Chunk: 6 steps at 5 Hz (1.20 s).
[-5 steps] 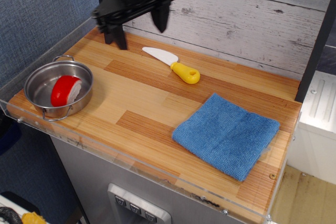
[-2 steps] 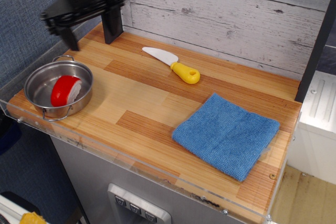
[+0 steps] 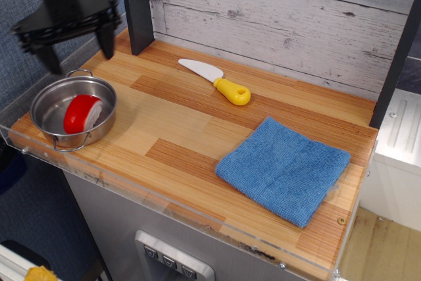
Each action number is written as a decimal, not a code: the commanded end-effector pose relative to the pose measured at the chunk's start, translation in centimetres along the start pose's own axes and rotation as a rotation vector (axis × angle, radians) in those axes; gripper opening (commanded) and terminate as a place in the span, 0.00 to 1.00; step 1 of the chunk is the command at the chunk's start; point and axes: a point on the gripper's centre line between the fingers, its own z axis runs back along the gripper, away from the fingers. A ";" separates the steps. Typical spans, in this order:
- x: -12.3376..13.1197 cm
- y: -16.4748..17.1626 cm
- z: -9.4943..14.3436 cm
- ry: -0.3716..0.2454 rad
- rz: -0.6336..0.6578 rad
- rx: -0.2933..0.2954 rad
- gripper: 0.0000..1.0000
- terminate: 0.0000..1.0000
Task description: Place the piece of cake onto the blue cloth.
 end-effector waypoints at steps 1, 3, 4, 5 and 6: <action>-0.1 2.7 -0.1 -0.014 -0.072 0.047 1.00 0.00; -1.2 3.0 -3.0 0.056 -0.090 0.077 1.00 0.00; -1.6 2.6 -4.4 0.078 -0.091 0.088 1.00 0.00; -1.4 2.3 -5.3 0.078 -0.087 0.100 1.00 0.00; -1.4 2.2 -6.1 0.088 -0.085 0.118 1.00 0.00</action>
